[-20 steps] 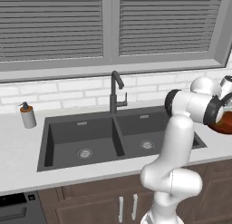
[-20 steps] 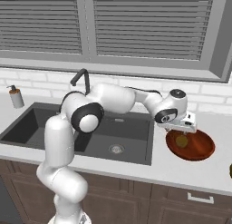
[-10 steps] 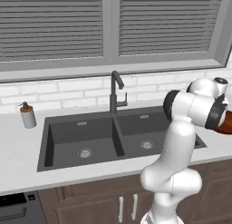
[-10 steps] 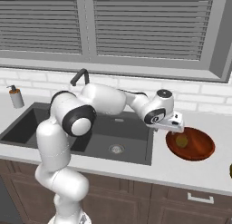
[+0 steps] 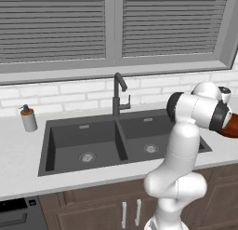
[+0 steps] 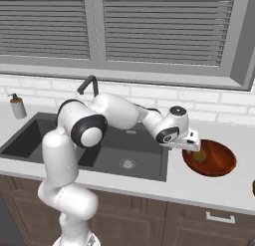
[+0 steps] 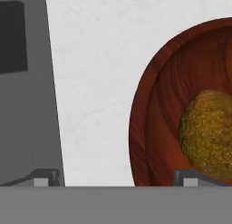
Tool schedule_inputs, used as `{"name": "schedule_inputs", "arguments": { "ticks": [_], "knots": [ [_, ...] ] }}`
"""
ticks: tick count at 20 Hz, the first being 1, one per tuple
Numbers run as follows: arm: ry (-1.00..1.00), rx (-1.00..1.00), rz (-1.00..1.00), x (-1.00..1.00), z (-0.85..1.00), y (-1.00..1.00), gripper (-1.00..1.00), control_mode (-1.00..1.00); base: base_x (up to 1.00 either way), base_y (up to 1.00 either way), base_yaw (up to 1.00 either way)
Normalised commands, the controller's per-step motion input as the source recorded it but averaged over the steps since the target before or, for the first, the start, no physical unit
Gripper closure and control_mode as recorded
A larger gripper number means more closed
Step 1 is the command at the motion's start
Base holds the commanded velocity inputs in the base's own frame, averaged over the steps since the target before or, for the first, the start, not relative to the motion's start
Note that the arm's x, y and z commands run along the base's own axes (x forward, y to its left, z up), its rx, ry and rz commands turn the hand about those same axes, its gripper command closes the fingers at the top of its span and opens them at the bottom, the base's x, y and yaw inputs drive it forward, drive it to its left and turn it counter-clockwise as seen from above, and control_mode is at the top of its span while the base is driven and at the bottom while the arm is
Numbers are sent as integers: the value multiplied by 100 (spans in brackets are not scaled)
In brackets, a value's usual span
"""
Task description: Pick the avocado from the sink and place it in the bowl. Then pick the bowl and place it in the microwave. Then close the microwave door and press the start button.
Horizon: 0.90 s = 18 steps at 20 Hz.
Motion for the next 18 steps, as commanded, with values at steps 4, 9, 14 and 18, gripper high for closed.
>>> {"name": "schedule_inputs", "arguments": {
  "ticks": [4, 9, 14, 18],
  "knots": [
    [1, -1, 0, 9, -28, -1, -100, -100, 0, 0, 0],
    [0, 0, 0, 12, -4, -23, -100, -100, 0, 0, 0],
    [0, 0, 0, 0, -16, -33, -100, -100, 0, 0, 0],
    [0, 0, 0, 0, -18, -25, -100, -100, 0, 0, 0]
  ]
}}
